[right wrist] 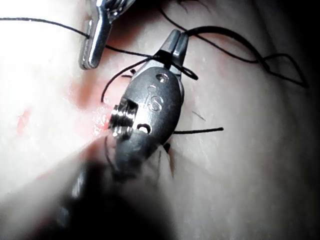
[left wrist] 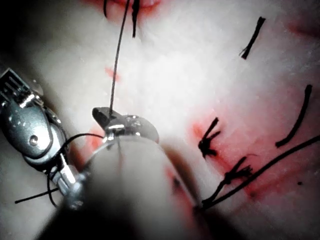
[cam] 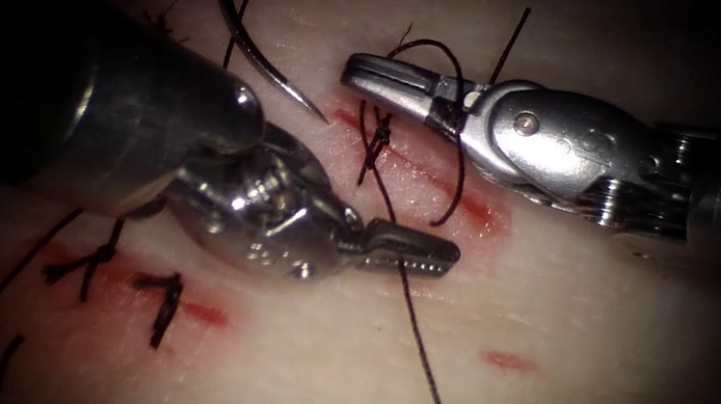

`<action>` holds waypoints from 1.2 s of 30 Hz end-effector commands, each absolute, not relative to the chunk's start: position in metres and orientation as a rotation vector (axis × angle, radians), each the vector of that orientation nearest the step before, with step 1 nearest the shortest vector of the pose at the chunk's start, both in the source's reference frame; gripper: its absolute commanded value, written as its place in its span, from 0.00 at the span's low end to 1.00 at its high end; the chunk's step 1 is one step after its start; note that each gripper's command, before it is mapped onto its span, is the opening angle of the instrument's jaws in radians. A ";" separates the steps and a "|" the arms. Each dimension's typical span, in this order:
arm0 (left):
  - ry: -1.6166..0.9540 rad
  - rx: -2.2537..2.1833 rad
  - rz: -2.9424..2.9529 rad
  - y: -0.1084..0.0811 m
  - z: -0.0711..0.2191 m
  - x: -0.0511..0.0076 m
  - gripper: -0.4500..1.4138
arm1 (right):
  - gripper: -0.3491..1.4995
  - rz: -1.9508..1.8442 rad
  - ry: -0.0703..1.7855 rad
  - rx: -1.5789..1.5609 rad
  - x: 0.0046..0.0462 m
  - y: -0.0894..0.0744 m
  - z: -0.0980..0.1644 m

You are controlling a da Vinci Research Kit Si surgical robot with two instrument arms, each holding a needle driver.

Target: Wound Closure

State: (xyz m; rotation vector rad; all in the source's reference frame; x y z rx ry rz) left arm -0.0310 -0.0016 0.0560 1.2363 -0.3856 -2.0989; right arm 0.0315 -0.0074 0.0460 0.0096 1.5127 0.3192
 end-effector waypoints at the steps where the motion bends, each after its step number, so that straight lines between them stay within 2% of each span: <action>1: -0.381 1.236 -2.092 -0.002 0.056 -0.0316 0.00 | 0.24 0.319 1.512 0.006 0.0326 -0.007 0.046; 2: -0.372 1.237 -2.088 -0.002 0.056 -0.0317 0.00 | 0.40 0.328 1.503 -0.003 0.0327 -0.007 0.046; 4: -0.358 1.240 -2.081 -0.002 0.055 -0.0318 0.00 | 0.59 0.333 1.491 -0.009 0.0329 -0.006 0.047; 9: -0.336 1.273 -2.068 -0.001 0.053 -0.0317 0.00 | 0.70 0.316 1.432 0.005 0.0330 -0.007 0.047; 16: -0.286 1.350 -2.042 0.001 0.049 -0.0297 0.00 | 0.73 0.286 1.342 0.028 0.0329 -0.007 0.048; 21: -0.353 1.466 -2.005 0.003 0.048 -0.0269 0.00 | 0.73 0.254 1.294 0.060 0.0326 -0.008 0.048; 26: -0.494 1.587 -1.969 0.005 0.048 -0.0245 0.00 | 0.75 0.211 1.290 0.098 0.0324 -0.009 0.049; 36: -0.496 1.874 -1.888 0.009 0.051 -0.0245 0.00 | 0.75 0.149 1.315 0.200 0.0323 -0.011 0.049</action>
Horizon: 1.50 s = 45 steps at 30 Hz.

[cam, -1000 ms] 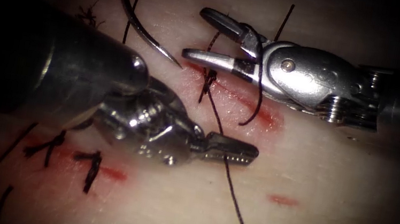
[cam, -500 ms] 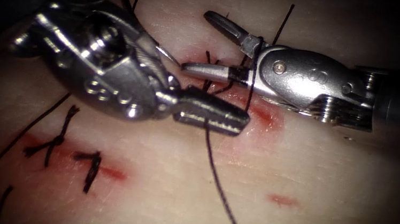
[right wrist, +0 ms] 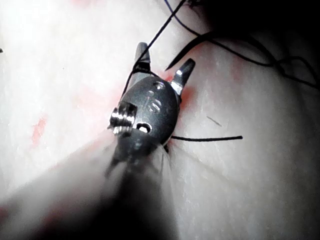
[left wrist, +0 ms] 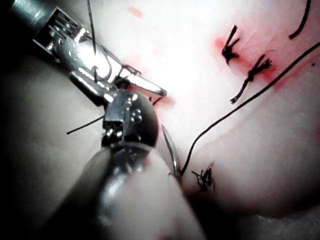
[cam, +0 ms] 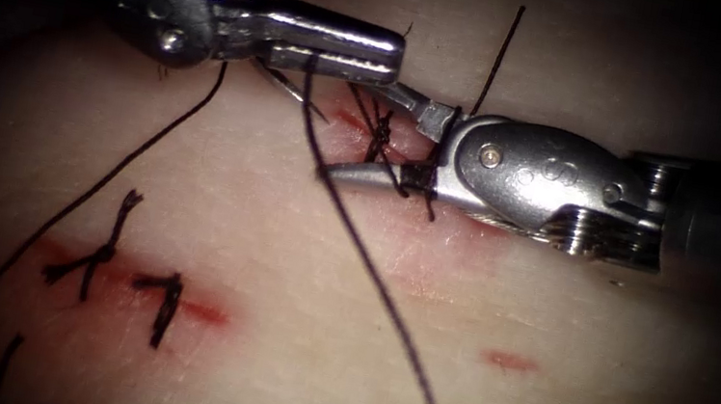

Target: Wound Closure

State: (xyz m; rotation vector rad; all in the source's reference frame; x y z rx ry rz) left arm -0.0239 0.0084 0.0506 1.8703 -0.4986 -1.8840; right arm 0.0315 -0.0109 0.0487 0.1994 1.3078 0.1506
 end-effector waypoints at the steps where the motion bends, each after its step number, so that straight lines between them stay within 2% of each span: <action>1: -0.489 1.905 -1.886 0.009 0.052 -0.0246 0.00 | 0.75 0.145 1.322 0.212 0.0322 -0.011 0.049; 11: -0.338 2.073 -1.843 0.010 0.057 -0.0264 0.00 | 0.70 0.097 1.391 0.314 0.0319 -0.011 0.048; 19: -0.271 2.151 -1.783 0.010 0.061 -0.0276 0.00 | 0.70 0.122 1.506 0.405 0.0320 -0.011 0.048; 26: -0.274 2.141 -1.788 0.010 0.064 -0.0277 0.00 | 0.53 0.166 1.641 0.484 0.0321 -0.012 0.048; 38: -0.275 2.093 -1.817 0.007 0.065 -0.0257 0.00 | 0.51 0.294 1.785 0.471 0.0304 -0.011 0.048; 45: -0.283 2.071 -1.844 0.006 0.065 -0.0247 0.00 | 0.50 0.311 1.794 0.461 0.0293 -0.010 0.048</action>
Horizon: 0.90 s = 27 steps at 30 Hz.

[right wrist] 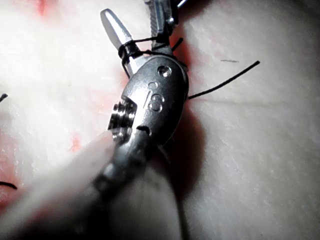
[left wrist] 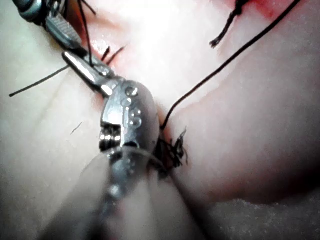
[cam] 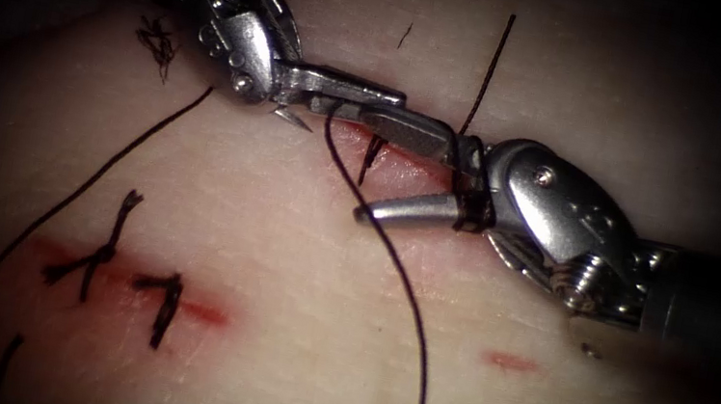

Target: Wound Closure

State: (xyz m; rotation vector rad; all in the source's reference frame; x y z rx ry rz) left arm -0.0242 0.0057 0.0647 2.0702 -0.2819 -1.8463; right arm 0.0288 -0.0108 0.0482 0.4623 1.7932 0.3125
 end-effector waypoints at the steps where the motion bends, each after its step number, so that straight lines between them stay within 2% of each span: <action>1: -0.286 2.069 -1.849 0.006 0.065 -0.0245 0.00 | 0.50 0.314 1.792 0.459 0.0291 -0.010 0.048; 17: -0.293 2.019 -1.896 0.004 0.066 -0.0245 0.00 | 0.48 0.406 1.900 0.424 0.0268 -0.009 0.048; 23: -0.275 1.986 -1.914 0.004 0.065 -0.0243 0.00 | 0.48 0.478 1.881 0.374 0.0260 -0.008 0.048; 27: -0.263 1.959 -1.932 0.003 0.065 -0.0246 0.00 | 0.52 0.526 1.847 0.322 0.0255 -0.008 0.048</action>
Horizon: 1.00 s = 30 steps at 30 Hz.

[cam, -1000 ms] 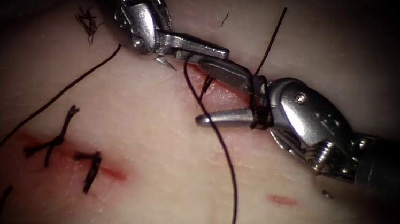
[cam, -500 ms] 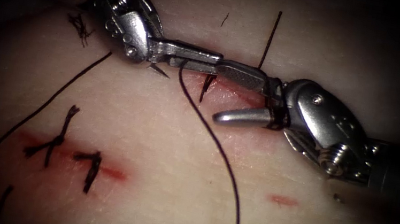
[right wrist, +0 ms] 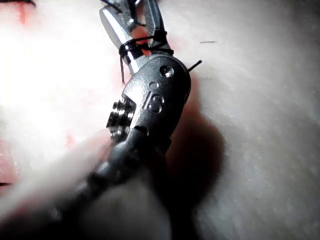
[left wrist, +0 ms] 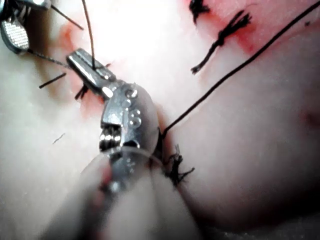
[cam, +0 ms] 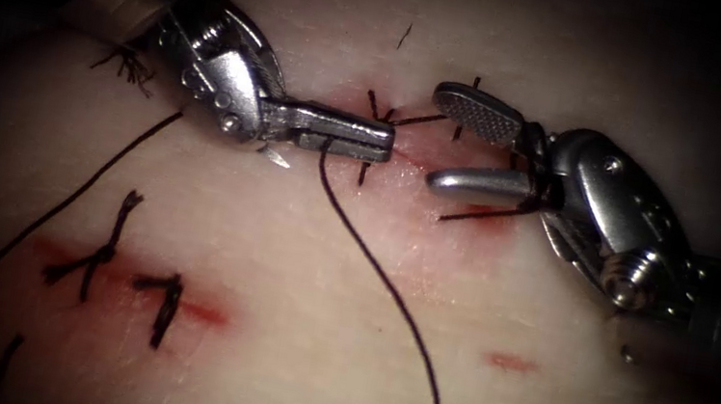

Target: Wound Closure

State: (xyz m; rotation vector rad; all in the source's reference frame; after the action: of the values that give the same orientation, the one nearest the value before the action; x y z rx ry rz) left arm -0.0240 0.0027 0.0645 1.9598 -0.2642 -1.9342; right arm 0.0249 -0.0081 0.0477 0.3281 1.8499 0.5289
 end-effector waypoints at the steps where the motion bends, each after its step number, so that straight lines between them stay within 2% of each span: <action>1: -0.262 1.955 -1.936 0.003 0.065 -0.0247 0.00 | 0.52 0.537 1.838 0.307 0.0253 -0.007 0.048; 23: -0.203 1.718 -2.143 -0.001 0.060 -0.0317 0.00 | 0.46 0.782 1.484 0.176 0.0249 -0.009 0.053; 30: -0.229 1.691 -2.204 0.000 0.059 -0.0317 0.00 | 0.45 0.859 1.386 0.177 0.0249 -0.010 0.053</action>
State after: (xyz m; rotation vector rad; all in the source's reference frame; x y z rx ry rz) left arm -0.0312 -0.0001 0.0584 1.6885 -0.2303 -2.2092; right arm 0.0239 -0.0100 0.0524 0.1773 1.3755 0.8696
